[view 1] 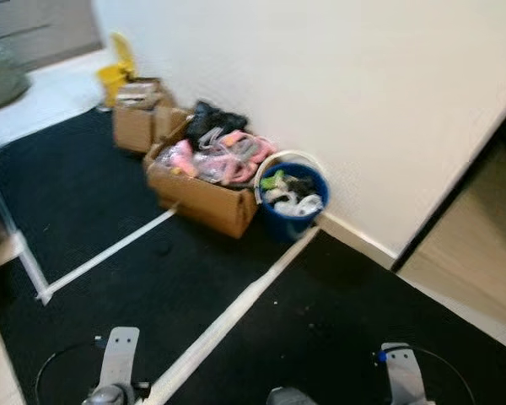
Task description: Picking trash to rubbish bin
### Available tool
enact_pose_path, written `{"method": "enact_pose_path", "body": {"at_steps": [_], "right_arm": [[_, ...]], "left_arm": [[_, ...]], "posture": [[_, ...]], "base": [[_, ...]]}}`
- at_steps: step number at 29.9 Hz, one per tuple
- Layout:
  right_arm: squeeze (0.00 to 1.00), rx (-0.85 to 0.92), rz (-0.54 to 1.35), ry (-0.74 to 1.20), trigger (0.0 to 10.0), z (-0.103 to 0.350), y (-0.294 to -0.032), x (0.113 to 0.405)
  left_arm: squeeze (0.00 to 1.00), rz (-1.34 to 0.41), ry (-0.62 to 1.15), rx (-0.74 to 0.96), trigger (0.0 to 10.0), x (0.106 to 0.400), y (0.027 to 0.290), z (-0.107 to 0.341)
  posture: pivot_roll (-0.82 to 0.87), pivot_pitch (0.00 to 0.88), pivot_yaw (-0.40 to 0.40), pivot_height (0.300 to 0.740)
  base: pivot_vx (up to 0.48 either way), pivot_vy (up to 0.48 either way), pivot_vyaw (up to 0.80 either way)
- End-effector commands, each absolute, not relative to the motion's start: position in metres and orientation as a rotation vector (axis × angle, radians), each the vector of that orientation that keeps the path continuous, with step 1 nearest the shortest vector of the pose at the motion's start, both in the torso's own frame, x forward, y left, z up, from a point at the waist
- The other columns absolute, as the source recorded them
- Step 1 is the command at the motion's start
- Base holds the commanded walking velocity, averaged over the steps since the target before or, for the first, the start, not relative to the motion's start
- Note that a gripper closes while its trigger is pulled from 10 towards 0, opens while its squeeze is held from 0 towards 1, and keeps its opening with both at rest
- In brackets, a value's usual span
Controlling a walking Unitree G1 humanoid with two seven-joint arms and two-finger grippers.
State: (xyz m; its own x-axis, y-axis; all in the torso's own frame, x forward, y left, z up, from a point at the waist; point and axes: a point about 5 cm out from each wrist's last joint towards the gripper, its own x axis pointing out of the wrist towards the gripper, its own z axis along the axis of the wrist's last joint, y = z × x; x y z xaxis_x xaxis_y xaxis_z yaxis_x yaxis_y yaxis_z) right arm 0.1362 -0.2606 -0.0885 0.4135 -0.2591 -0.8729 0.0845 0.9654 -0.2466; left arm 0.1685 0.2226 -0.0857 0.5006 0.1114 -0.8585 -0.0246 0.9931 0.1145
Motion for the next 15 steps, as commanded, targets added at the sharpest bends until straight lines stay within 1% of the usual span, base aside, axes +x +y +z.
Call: {"method": "enact_pose_path", "body": {"at_steps": [1,15], "right_arm": [[0.00,-0.175,-0.192,1.136,10.0,-0.0911,-0.2532,0.1354],[0.00,-0.191,-0.179,1.129,10.0,-0.0882,-0.2558,0.1417]], "left_arm": [[0.00,0.080,1.087,0.106,10.0,0.1563,0.2259,-0.0902],[0.00,0.068,1.090,0.113,10.0,0.1554,0.2264,-0.0904]], "posture": [[-0.11,0.000,0.035,0.740],[-0.11,0.000,0.038,0.740]], "base": [[0.000,0.000,-0.79],[0.000,0.000,-0.80]]}}
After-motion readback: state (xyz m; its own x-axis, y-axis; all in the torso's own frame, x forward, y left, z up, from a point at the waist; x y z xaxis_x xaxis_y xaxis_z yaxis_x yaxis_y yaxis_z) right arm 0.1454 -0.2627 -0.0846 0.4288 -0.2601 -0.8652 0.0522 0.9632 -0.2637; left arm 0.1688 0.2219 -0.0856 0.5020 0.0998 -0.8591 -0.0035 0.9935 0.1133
